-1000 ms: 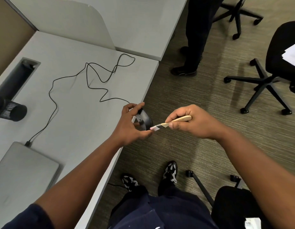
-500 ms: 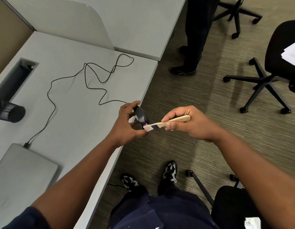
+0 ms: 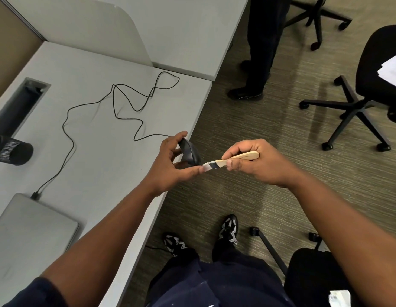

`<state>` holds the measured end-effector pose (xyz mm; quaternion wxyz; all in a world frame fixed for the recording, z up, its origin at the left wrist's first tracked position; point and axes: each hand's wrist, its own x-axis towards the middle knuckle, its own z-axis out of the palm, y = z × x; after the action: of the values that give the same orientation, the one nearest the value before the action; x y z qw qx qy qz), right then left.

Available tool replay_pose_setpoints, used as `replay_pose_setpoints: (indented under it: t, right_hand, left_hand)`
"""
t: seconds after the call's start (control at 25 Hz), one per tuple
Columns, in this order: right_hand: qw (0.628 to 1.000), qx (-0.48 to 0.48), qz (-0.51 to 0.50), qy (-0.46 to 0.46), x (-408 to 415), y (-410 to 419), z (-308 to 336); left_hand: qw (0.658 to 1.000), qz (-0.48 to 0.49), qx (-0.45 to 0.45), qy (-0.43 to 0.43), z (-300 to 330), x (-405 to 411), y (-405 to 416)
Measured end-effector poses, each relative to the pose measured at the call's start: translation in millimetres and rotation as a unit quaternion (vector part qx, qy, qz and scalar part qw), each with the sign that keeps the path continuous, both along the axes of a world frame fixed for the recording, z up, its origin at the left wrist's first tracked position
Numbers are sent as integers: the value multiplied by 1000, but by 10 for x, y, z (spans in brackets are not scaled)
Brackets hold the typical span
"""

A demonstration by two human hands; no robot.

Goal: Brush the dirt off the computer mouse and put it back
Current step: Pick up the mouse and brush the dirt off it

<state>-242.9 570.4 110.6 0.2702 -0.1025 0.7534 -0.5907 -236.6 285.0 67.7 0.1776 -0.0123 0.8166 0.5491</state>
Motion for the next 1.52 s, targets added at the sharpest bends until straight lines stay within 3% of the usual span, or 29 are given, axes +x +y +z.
replay_pose_setpoints:
  t: [0.28,0.4,0.6,0.8,1.12,1.28,1.52]
  right_hand:
    - [991,-18,-121,-52,19,-62,-28]
    - [988,-3,-116,-101,62,-187,-35]
    - [957,-97,-207,-179,118,-387,-1]
    - [945,-100,-260,-173,121,-326,31]
    - [951,-124,-258,-120,65,-268,109]
    - [942,-188,-209,-184,71,-218,78]
    - [934,-129,-258,-212,59,-141,-28]
  left_hand:
    - [995,55,83,-3,55,8,37]
    - [992,68,108,-4,69,25,78]
    - [993,56,99,8,103,59,125]
    - [998,4,52,23,57,77,76]
    - [994,-80,-44,58,45,116,85]
    - [994,-66,-44,74,16,116,83]
    - [995,-49,-36,82,-19,116,53]
